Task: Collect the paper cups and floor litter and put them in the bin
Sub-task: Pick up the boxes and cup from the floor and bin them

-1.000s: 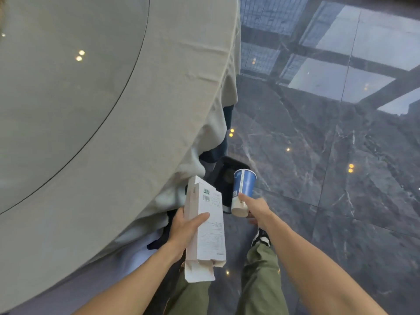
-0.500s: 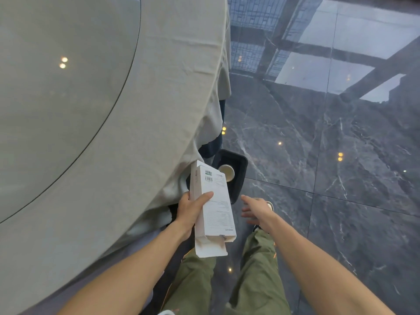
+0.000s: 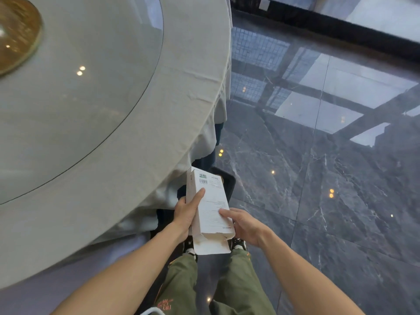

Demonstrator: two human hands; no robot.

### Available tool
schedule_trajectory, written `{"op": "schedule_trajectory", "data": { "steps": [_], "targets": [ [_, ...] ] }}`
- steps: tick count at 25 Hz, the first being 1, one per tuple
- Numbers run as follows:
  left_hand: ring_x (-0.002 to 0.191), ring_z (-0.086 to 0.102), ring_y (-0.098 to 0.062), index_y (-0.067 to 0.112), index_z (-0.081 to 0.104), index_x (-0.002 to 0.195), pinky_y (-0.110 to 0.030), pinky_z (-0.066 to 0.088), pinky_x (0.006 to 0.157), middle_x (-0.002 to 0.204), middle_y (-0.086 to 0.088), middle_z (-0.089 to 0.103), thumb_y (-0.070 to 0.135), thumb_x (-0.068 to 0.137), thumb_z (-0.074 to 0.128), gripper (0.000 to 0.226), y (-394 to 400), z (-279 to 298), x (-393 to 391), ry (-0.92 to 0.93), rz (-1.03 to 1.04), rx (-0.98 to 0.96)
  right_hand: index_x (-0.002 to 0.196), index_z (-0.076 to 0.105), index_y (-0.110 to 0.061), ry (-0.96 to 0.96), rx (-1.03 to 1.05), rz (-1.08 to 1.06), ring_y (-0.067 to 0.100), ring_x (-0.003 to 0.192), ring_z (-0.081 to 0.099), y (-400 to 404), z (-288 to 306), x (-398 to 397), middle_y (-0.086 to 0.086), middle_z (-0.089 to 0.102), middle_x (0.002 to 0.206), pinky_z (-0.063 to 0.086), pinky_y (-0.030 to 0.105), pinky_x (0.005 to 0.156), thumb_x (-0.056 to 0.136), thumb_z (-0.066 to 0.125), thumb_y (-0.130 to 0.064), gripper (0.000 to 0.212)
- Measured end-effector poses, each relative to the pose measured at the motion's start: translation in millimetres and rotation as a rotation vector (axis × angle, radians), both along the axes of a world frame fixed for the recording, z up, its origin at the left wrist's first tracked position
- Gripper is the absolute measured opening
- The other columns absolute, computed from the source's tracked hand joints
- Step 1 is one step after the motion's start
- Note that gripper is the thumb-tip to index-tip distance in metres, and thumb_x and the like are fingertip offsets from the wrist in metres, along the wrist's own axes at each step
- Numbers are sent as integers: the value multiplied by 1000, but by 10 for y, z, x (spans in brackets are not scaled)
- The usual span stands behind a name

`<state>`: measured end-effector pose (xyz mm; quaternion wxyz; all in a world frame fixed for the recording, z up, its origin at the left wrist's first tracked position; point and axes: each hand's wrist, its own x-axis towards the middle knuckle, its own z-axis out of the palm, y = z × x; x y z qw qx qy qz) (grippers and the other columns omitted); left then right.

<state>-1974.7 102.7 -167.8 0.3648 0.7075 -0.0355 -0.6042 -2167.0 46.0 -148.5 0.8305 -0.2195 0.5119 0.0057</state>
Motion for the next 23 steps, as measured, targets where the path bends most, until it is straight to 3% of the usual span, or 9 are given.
{"op": "schedule_trajectory", "data": {
  "steps": [3,6,9,12,14,16,19,21,23],
  "targets": [
    [104,75,-23,19,61,132,-34,55,76,114,-2,79,71,76,76,77,-67,179,-92,-27,50,-26,133,61,-2,10,-47,54,26,103,74,-179,151,-75,13,74,124,60,46,94,101,63,-21,37],
    [101,76,-21,18,66,126,-32,55,77,108,1,81,74,71,76,79,-165,393,-169,-55,96,-46,133,61,-5,-9,-81,128,28,109,73,-421,331,-127,13,73,127,50,54,108,100,66,-26,39],
    [101,76,-22,18,72,119,-34,55,80,104,1,82,70,77,73,66,-301,526,-241,-53,118,-40,134,61,-10,14,-110,204,25,101,74,-624,434,-163,12,74,126,56,51,97,96,69,-36,47],
    [100,76,-24,20,75,108,-37,57,85,101,0,83,68,84,68,54,-353,534,-329,-19,127,22,128,66,-12,-9,-82,198,19,94,75,-667,386,-214,8,77,116,55,39,87,103,57,-35,35],
    [96,75,-22,19,76,106,-35,56,75,99,0,82,73,84,65,59,-352,455,-380,-10,131,98,122,69,-9,24,-35,122,18,86,76,-628,226,-226,8,79,108,58,32,77,104,55,-31,32],
    [93,73,-21,15,72,109,-32,52,67,102,-3,78,72,86,63,62,-270,309,-404,-48,138,180,121,70,-7,149,10,51,21,79,74,-544,-25,-229,9,79,103,56,31,70,100,61,-32,33],
    [92,67,-23,6,63,122,-33,48,65,105,-7,71,56,91,68,58,-14,18,-358,-135,123,300,113,71,-5,423,-32,-20,29,81,74,-462,-563,-251,14,80,100,58,36,71,92,69,-32,34],
    [85,65,-22,4,59,123,-33,46,61,101,-8,67,44,96,66,49,177,-113,-261,-154,111,365,108,69,-2,574,-99,-33,33,84,74,-448,-841,-242,17,77,100,61,40,74,86,70,-32,37],
    [84,65,-23,5,58,121,-32,46,62,99,-9,68,32,97,65,37,322,-339,-124,-142,70,402,112,62,3,632,-163,28,31,85,71,-434,-1177,-152,20,72,107,56,35,64,82,67,-30,45]
  ]
}}
